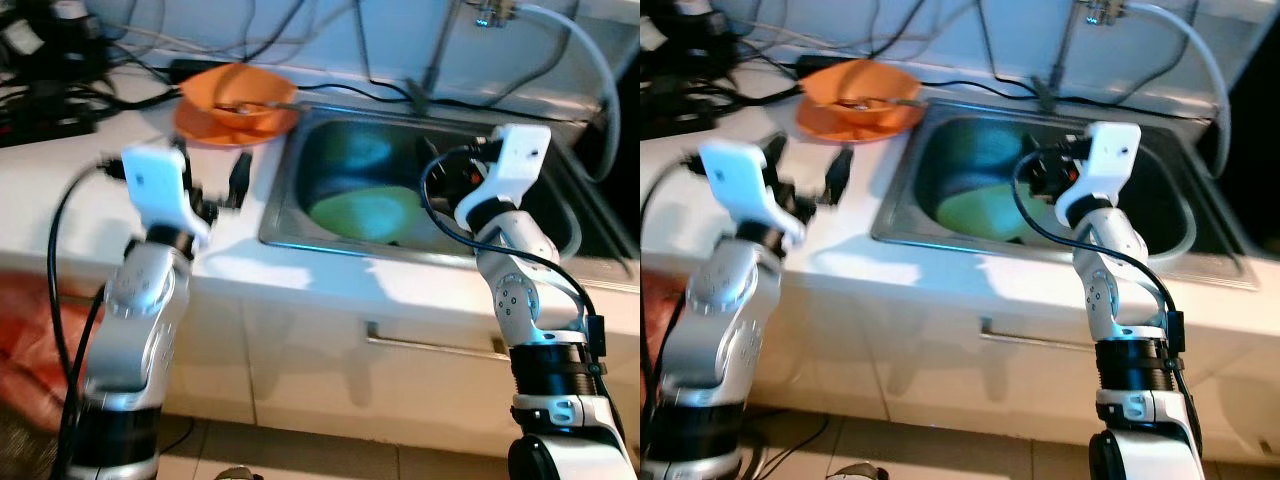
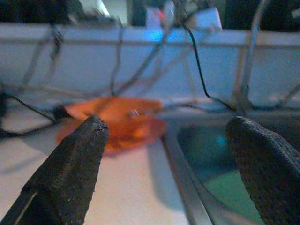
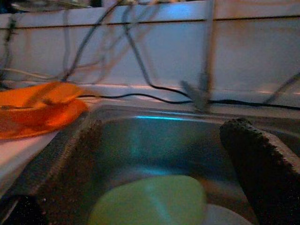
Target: Kitchen organization
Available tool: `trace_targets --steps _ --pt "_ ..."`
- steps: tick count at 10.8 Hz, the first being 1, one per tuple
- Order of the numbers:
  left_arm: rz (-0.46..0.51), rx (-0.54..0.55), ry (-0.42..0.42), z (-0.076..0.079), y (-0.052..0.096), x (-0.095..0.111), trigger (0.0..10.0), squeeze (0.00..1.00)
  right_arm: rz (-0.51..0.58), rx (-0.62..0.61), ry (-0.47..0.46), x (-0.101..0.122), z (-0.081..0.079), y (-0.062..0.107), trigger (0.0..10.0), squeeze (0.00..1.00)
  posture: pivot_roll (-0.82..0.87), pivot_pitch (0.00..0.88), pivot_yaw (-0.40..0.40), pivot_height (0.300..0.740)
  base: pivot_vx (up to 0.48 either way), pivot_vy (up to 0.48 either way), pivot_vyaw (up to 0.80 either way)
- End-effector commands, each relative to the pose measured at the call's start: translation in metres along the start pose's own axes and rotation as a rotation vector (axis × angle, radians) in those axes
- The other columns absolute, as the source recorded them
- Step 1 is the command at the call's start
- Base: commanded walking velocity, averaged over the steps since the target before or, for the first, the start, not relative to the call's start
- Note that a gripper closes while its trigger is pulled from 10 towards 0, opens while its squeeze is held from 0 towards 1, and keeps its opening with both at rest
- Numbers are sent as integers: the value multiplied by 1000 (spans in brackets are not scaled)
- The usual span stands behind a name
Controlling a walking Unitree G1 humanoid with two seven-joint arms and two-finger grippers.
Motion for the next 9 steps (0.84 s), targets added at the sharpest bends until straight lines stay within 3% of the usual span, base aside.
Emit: trace_targets --steps 1,3,5,9 --pt "-8 -29 10 6 1 2 10000 0 -3 -22 -4 3 6 5 10000 914 111 0 -75 740 0 0 -800" --pt "-31 -8 3 0 4 -2 10000 0 -1 -20 -19 7 3 7 10000 773 117 0 -77 740 0 124 0" --pt "-18 68 24 -12 -1 9 10000 0 -9 -4 -16 6 -3 9 10000 745 114 3 -75 740 0 356 0" --pt "-49 98 51 -11 0 7 10000 0 -17 -3 -22 6 -5 10 10000 741 115 6 -71 740 0 423 0"
Point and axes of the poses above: a point about 5 cm out from each wrist's last joint towards the gripper, its own y axis pointing back from the gripper into the wrist, its own x axis along the axis of the wrist's last joint, z = x × y, the point moved 6 cm from there along -y, pointing out of the wrist towards the gripper, and after that the axes turned 12 degrees about -y, right-handed, at the moved point
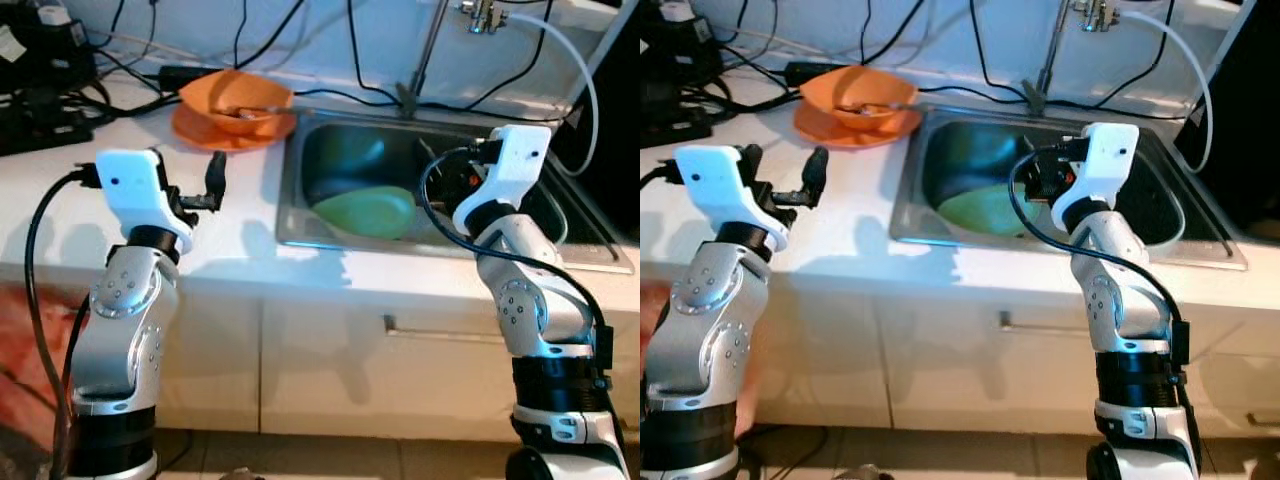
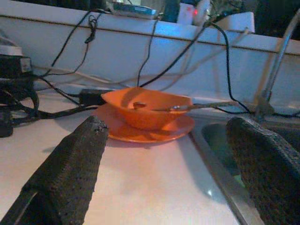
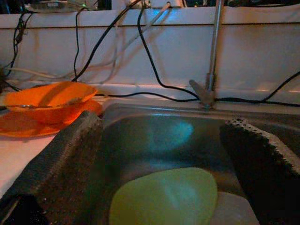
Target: Kitchen organization
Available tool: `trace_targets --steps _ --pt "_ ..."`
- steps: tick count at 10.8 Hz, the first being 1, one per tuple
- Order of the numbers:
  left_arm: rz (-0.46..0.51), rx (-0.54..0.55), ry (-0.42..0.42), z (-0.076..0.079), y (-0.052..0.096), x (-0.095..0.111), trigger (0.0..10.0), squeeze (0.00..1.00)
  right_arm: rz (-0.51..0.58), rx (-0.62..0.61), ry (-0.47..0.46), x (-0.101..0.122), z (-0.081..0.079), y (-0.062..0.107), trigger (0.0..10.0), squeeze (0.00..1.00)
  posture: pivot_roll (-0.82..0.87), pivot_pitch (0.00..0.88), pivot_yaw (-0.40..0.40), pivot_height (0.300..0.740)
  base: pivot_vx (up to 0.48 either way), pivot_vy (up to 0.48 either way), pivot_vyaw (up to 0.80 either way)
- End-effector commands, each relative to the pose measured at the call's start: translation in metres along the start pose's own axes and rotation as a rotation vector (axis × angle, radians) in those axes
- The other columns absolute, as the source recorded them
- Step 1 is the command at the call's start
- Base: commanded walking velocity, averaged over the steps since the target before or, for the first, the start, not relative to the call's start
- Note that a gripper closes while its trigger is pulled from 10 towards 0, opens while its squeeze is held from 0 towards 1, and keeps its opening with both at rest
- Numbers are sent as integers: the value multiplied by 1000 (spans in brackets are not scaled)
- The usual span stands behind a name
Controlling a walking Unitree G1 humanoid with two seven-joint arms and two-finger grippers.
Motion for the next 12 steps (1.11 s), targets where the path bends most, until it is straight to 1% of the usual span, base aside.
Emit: trace_targets --steps 1,3,6,8,12 --pt "16 -14 -1 7 -1 7 10000 0 13 -14 -1 6 4 2 10000 741 115 6 -71 740 0 304 0" --pt "19 -10 -4 10 -4 9 10000 0 13 -18 -8 5 5 3 10000 741 115 6 -68 740 0 0 0" --pt "38 15 24 14 -9 16 10000 0 11 -21 -9 4 5 2 10000 741 111 4 -67 740 0 0 0" --pt "53 29 34 16 -13 20 10000 0 16 -19 -7 5 4 1 10000 741 112 1 -64 740 392 0 0" --pt "57 32 38 17 -15 22 10000 0 18 -6 -6 4 1 1 10000 745 113 0 -62 740 470 0 0"
Point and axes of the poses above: a point about 5 cm out from each wrist's last joint towards the gripper, its own y axis pointing back from the gripper into the wrist, its own x axis along the axis of the wrist's last joint, z = x × y, the point moved 6 cm from there along -y, pointing out of the wrist towards the gripper, and after that the axes turned 12 degrees about -y, right-handed, at the moved point
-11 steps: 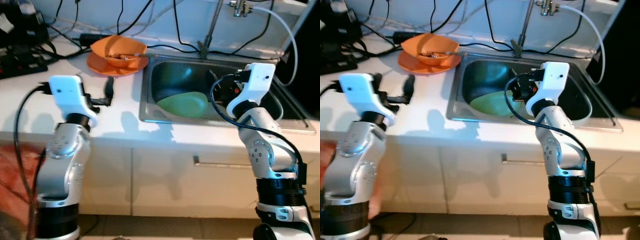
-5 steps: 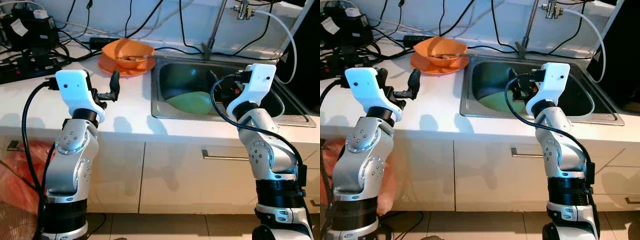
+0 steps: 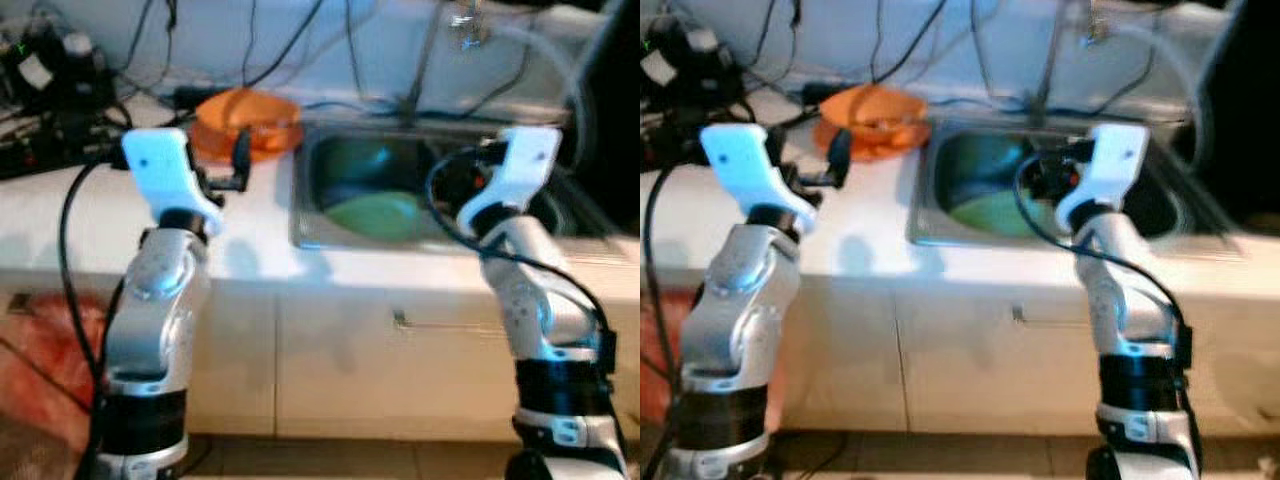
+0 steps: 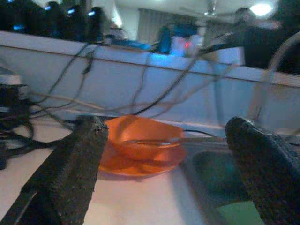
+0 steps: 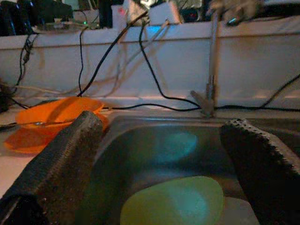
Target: Kitchen organization
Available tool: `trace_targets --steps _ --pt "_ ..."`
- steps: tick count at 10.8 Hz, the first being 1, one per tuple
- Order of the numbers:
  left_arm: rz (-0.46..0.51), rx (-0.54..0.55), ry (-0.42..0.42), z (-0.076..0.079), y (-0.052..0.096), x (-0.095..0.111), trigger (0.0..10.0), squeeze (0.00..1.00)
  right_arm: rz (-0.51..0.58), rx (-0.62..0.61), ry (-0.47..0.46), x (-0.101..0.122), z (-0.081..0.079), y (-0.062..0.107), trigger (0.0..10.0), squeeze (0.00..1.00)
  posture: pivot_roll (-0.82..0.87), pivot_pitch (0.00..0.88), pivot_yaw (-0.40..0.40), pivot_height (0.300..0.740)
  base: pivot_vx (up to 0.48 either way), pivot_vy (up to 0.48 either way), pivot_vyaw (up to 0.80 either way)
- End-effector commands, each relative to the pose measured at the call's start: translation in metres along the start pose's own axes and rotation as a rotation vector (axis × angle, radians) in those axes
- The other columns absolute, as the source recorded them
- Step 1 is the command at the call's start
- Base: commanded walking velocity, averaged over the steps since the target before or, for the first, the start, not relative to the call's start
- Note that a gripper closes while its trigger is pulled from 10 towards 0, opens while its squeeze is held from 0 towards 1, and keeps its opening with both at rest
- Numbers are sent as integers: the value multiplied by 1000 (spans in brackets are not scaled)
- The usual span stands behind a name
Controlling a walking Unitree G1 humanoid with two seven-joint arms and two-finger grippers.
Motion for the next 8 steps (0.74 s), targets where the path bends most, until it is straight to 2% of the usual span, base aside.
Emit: trace_targets --steps 1,3,6,8 --pt "-13 27 -11 -6 -1 -2 10000 0 -2 19 -3 0 -7 -2 10000 749 112 1 -58 740 469 0 0" --pt "-18 27 -8 -5 -1 -3 10000 0 -8 26 -2 -3 -8 -2 10000 753 112 2 -57 740 428 0 0" --pt "-13 36 -10 -7 -1 -3 10000 0 -19 36 0 -6 -9 -2 10000 757 114 2 -57 740 0 0 0" --pt "-13 43 -16 -8 -1 -3 10000 0 -21 50 5 -8 -12 -2 10000 765 119 0 -55 740 0 0 622"
Point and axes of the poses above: a point about 5 cm out from each wrist's last joint towards the gripper, its own y axis pointing back from the gripper into the wrist, its own x axis along the axis of the wrist's last joint, z = x × y, the point moved 6 cm from there along -y, pointing out of the wrist towards the gripper, and after that the axes turned 12 degrees about -y, right-handed, at the moved point
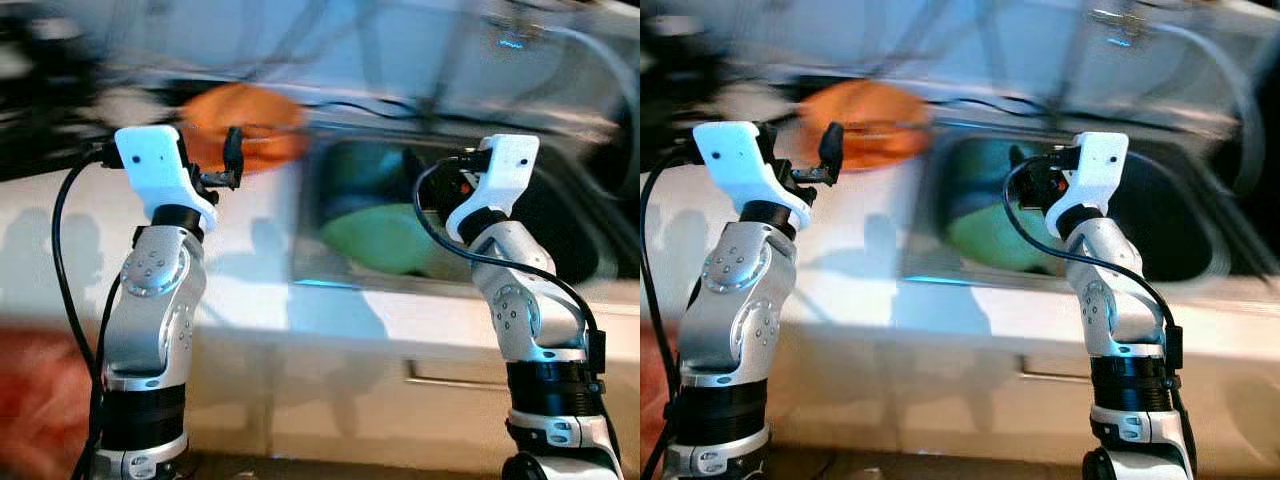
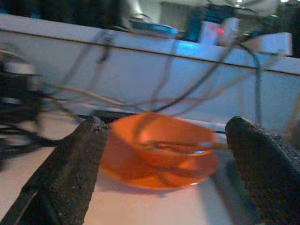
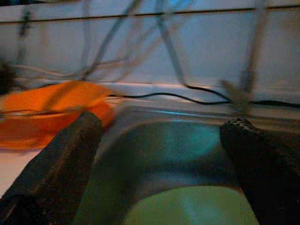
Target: Kitchen organization
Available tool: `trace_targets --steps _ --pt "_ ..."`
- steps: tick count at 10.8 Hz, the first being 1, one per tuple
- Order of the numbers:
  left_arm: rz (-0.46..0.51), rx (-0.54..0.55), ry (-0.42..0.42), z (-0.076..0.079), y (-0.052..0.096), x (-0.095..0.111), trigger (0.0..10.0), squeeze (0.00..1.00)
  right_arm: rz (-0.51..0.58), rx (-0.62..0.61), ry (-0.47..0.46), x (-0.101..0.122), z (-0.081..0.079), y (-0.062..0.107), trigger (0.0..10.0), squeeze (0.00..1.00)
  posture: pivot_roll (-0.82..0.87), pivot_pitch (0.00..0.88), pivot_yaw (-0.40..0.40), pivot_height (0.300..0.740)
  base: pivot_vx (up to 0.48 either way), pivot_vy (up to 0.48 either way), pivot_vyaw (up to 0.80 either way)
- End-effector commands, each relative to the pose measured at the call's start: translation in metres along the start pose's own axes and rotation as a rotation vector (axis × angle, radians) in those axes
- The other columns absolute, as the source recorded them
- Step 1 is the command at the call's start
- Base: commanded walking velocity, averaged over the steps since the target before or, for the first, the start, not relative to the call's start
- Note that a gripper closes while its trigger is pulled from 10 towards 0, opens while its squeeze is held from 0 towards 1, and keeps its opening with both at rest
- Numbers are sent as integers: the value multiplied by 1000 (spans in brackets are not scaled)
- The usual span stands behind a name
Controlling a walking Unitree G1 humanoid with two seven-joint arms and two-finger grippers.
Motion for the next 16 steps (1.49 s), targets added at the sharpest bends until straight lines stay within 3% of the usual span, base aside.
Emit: trace_targets --steps 1,5,9,13,14,16 --pt "-2 8 -6 0 1 0 10000 0 27 -1 2 7 0 0 10000 757 119 0 -56 740 0 0 800" --pt "-95 -7 0 0 -3 -22 10000 0 28 -12 -12 7 2 -1 10000 702 121 0 -57 740 0 0 125" --pt "-147 -132 -1 11 -23 -34 10000 0 35 -19 -21 7 3 1 10000 655 115 7 -48 740 0 0 0" --pt "-195 -308 -3 40 -39 -56 10000 0 4 -47 -34 -2 7 16 10000 620 71 62 -21 740 0 0 0" --pt "-205 -326 -4 43 -40 -61 10000 0 0 -48 -52 -3 8 19 10000 588 54 79 -11 740 0 0 0" --pt "-204 -384 -26 55 -42 -69 10000 0 -20 -10 -104 -4 2 35 10000 345 23 114 1 740 0 0 0"
Point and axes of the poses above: a point about 5 cm out from each wrist's last joint towards the gripper, its own y axis pointing back from the gripper into the wrist, its own x axis along the axis of the wrist's last joint, z = x × y, the point moved 6 cm from there along -y, pointing out of the wrist towards the gripper, and after that the axes turned 12 degrees about -y, right-handed, at the moved point
